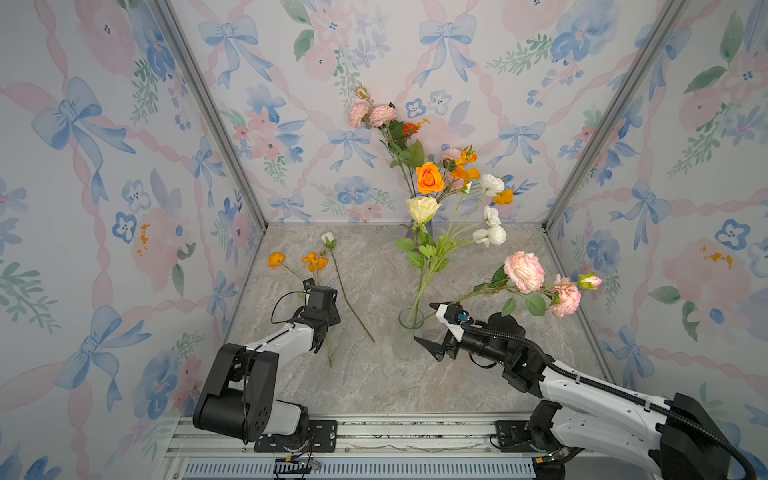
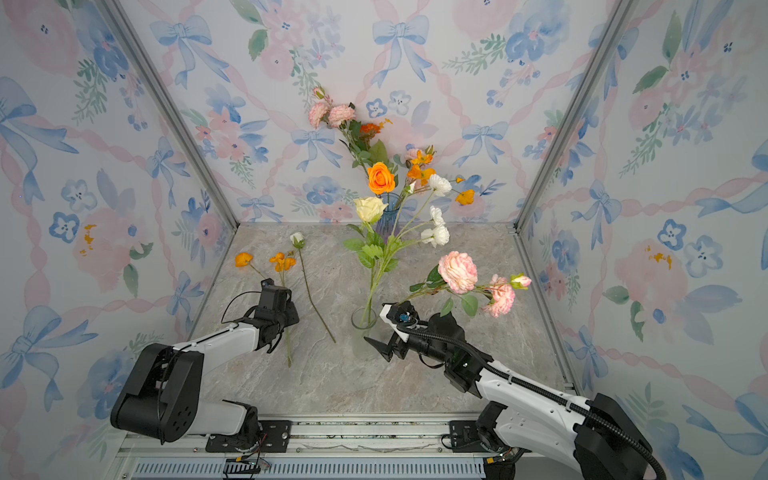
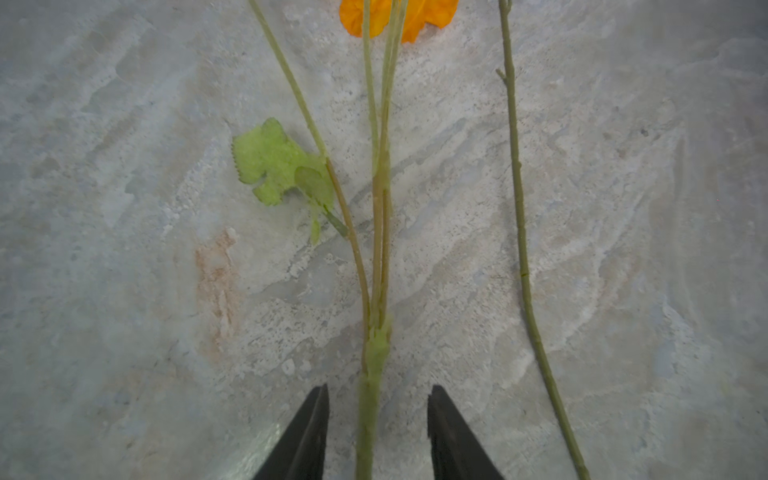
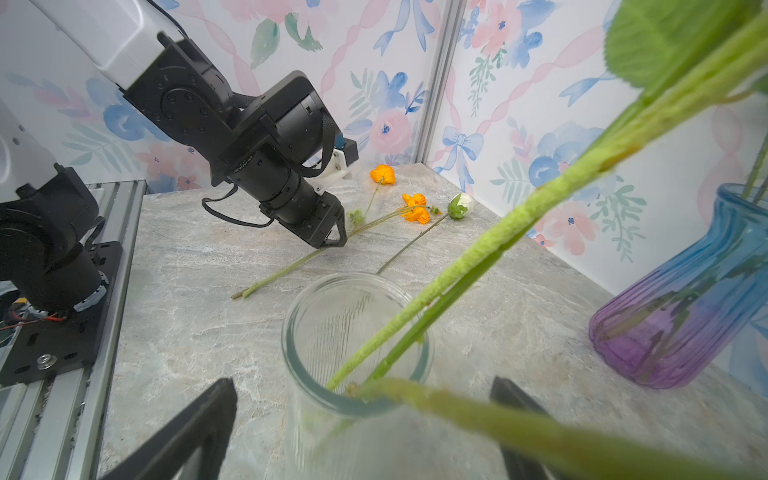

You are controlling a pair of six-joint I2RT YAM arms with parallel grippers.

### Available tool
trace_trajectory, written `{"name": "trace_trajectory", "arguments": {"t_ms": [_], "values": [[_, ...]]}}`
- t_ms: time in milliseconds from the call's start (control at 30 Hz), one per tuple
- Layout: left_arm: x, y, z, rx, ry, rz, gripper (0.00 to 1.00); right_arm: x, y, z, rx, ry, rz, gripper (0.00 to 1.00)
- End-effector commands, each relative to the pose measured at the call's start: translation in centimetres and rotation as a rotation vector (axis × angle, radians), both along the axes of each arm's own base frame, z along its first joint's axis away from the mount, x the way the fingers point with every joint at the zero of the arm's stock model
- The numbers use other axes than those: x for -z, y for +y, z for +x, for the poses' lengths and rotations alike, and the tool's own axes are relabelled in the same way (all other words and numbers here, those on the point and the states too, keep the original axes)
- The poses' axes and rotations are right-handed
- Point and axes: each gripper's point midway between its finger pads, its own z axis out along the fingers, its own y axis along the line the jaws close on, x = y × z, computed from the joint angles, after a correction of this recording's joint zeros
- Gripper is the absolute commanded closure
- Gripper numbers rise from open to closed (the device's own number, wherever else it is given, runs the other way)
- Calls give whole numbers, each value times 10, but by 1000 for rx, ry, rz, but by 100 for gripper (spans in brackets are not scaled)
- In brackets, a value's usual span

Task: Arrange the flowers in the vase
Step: 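Close the left gripper on the orange poppy stems, then lift the orange poppies upright toward the glass cup with the left gripper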

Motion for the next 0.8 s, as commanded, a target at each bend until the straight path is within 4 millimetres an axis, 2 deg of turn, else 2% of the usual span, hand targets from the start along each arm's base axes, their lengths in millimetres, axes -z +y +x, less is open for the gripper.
{"name": "trace_trajectory", "arguments": {"t_ms": [0,233,433,567,767], "values": [[7,1,3,-11,8,-14,60,-5,1,-1,-3,-16,4,3],[16,0,3,-17,30,-27,71,-4,0,0,3,-17,1,3],[12,-1,0,-14,13,-37,89,-3,0,0,3,-16,-2,3],[-11,-1,1,-22,-63,-56,100,-3,1,0,0,-13,-6,3],[-81,-14,5,14,-275,-88,100,-1,3,1,-4,-8,-6,3]]}}
